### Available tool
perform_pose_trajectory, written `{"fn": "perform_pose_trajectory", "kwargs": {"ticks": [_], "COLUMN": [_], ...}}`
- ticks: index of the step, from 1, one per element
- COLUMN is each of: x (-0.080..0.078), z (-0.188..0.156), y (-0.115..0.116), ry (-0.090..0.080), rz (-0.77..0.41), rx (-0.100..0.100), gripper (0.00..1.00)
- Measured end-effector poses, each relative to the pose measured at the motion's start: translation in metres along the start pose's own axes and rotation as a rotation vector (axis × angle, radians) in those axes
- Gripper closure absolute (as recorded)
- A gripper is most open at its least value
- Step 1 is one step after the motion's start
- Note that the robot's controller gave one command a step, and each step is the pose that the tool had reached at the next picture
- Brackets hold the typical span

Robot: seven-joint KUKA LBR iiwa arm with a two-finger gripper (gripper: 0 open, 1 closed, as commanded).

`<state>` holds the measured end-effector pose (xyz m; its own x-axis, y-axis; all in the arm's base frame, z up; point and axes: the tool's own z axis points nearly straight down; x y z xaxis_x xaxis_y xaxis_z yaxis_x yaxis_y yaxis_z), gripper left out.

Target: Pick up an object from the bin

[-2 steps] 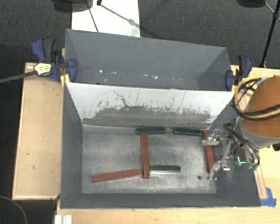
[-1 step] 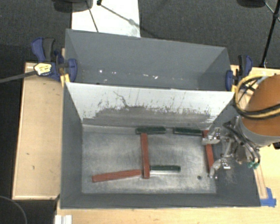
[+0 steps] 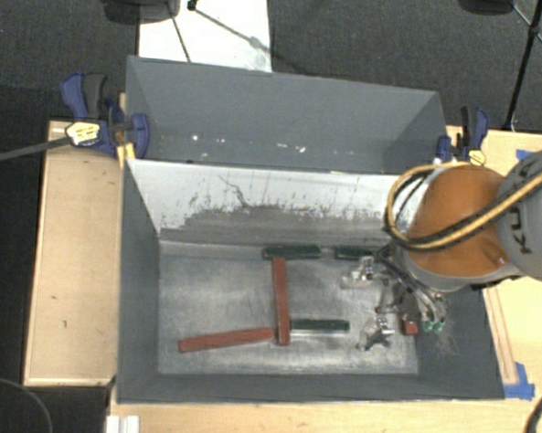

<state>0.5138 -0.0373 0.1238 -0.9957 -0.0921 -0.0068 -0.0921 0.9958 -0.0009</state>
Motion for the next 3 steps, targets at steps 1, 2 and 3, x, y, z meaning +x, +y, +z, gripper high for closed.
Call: {"fn": "perform_pose_trajectory", "kwargs": {"ticks": [1, 2, 3], "x": [0.001, 0.006, 0.011], "z": [-0.012, 0.009, 0.053], "y": [0.049, 0.044, 0.069], "ry": [0.005, 0.005, 0.002], "rz": [-0.060, 0.020, 0.037], "rx": [-0.002, -0.002, -0.001], "gripper": [0.00, 0.00, 0.00]}}
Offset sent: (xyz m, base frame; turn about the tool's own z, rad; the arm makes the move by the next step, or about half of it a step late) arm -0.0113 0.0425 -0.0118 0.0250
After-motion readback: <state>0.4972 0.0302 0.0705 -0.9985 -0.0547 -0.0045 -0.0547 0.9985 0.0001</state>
